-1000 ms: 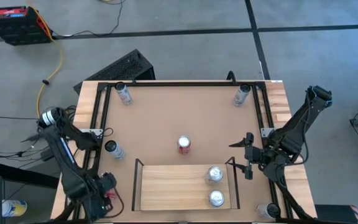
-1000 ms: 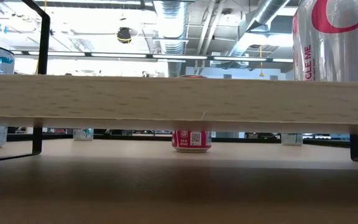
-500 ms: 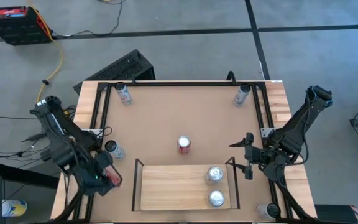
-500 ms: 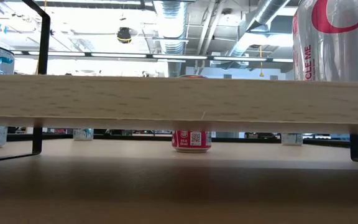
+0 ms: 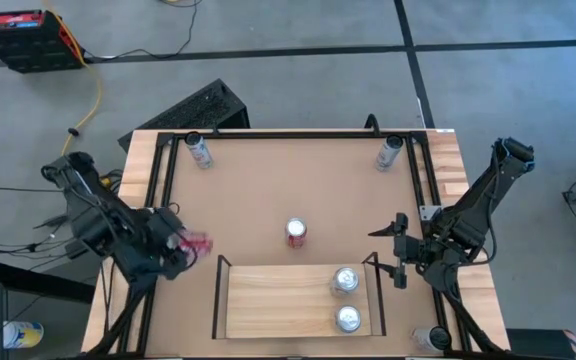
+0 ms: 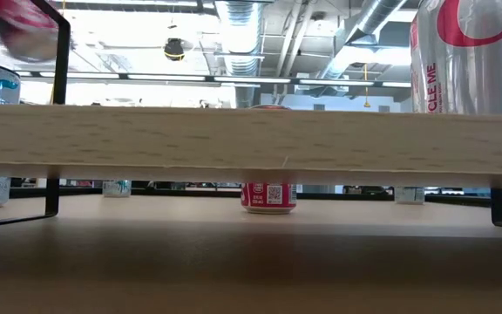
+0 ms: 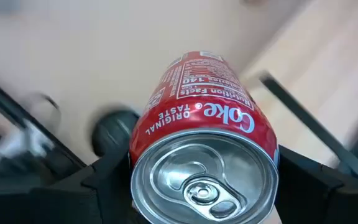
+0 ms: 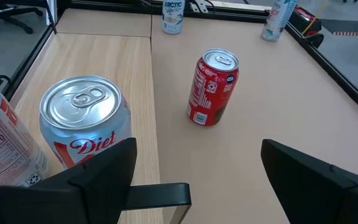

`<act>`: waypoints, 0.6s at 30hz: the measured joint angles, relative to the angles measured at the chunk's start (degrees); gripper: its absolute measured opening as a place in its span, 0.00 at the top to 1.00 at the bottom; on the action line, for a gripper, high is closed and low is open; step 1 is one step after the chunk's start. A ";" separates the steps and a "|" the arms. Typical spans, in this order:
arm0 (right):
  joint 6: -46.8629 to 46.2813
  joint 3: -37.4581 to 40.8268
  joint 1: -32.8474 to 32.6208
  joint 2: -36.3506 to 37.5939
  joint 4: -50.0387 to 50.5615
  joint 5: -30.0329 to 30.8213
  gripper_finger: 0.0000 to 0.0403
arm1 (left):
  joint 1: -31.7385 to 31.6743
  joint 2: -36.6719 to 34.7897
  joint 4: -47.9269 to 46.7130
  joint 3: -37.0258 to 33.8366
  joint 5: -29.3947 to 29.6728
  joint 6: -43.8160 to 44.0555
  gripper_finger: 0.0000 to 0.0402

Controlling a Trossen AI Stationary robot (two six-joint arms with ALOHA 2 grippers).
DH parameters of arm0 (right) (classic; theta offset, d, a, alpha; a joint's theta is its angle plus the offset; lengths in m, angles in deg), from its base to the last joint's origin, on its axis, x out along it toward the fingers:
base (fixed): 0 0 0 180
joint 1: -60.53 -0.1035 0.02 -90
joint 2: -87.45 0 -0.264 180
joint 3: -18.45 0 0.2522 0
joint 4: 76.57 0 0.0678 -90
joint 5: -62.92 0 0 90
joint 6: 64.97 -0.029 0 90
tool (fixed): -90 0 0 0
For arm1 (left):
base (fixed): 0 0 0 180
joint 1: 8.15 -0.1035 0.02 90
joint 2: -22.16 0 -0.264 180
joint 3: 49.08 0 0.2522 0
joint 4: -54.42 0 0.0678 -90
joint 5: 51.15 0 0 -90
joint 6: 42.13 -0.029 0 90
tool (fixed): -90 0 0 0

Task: Place canned beverage on shelf
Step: Put the bottom red soda can on the shelf

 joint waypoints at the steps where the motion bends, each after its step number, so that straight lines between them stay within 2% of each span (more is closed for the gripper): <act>1: 0.02 0.00 0.19 0.07 -0.02 -0.02 0.08 | -1.13 0.00 0.01 0.26 1.80 -1.77 0.31; 6: 0.05 0.00 1.10 0.13 -0.13 -0.31 0.08 | -9.33 0.20 3.75 1.96 5.81 -14.88 0.31; 10: 0.08 0.00 1.81 0.13 -0.57 -0.46 0.08 | -18.02 0.43 15.81 2.62 5.82 -29.91 0.31; 14: 0.12 0.04 2.13 0.13 -1.29 -0.44 0.08 | -24.31 3.40 34.29 2.66 -1.84 -46.18 0.31; 18: 0.12 0.04 2.13 0.13 -1.34 -0.42 0.08 | -26.32 9.03 47.61 2.66 -11.33 -55.96 0.31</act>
